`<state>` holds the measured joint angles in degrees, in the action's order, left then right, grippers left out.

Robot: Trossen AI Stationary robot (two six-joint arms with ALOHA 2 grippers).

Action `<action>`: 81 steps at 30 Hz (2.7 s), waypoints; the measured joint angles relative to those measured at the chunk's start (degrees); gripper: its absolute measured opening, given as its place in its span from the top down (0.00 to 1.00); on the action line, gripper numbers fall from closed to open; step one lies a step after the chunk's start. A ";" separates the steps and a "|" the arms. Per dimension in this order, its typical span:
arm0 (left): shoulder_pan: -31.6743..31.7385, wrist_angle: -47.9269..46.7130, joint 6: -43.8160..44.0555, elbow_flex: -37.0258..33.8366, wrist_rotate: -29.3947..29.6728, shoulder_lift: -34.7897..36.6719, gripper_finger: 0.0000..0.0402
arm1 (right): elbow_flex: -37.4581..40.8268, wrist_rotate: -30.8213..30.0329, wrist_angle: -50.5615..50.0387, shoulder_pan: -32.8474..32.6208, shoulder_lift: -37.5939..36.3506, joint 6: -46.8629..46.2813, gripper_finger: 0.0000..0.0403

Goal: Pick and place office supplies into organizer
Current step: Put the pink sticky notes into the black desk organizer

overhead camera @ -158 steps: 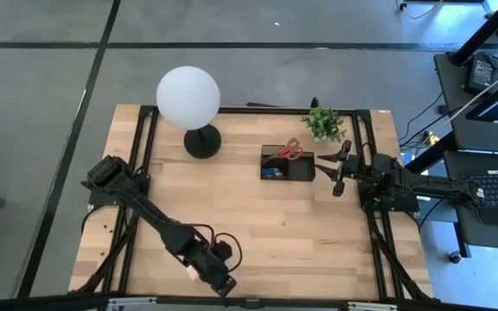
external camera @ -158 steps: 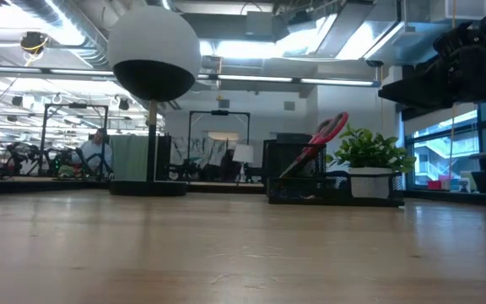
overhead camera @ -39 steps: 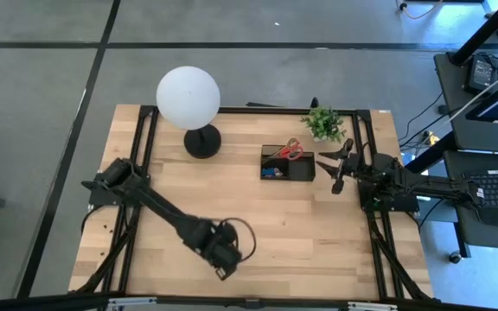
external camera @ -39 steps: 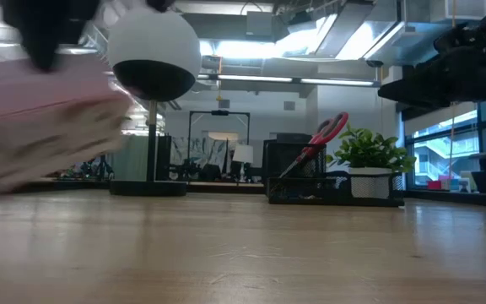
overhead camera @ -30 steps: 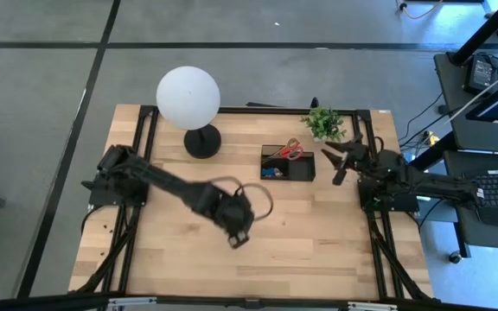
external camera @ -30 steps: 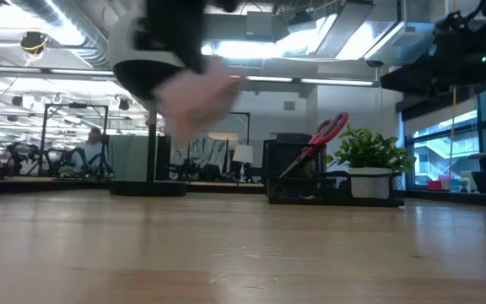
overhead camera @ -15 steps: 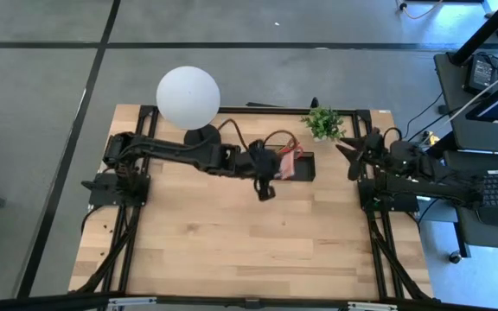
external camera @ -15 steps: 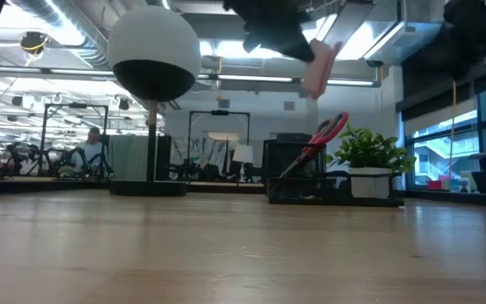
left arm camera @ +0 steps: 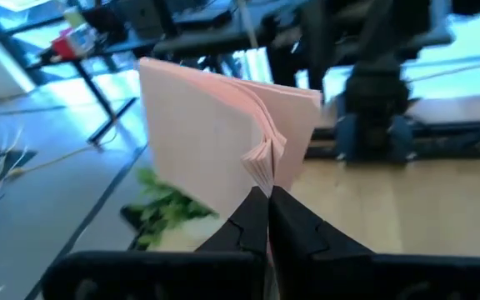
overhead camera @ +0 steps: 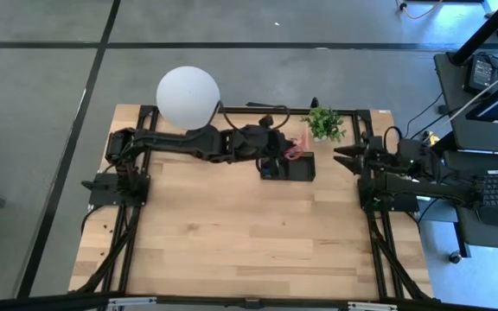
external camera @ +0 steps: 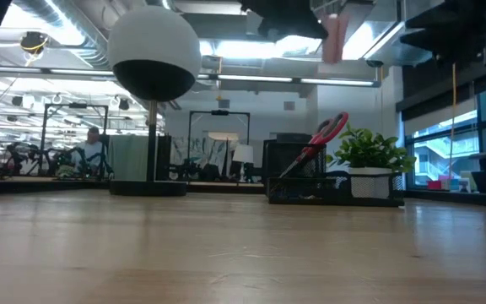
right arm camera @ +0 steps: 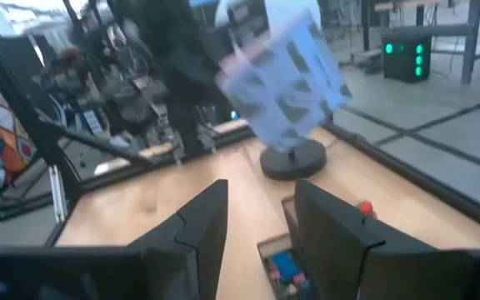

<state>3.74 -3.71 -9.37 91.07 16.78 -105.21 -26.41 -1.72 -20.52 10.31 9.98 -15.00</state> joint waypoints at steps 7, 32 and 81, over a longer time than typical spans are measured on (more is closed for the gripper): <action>0.48 -4.29 -3.09 -0.07 4.11 -0.70 0.99 | 0.00 -0.02 7.88 0.00 0.02 1.79 0.64; 0.51 -7.41 -7.96 -0.04 9.22 -1.20 0.99 | 0.07 -5.76 9.54 0.04 0.04 -4.15 0.29; -0.37 -12.87 -7.89 -0.04 9.04 -1.14 0.99 | -51.87 -9.26 -27.99 -6.27 65.97 42.24 0.28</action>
<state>3.38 -16.58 -17.26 91.02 25.82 -106.34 -78.28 -10.98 -48.51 4.03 75.95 27.24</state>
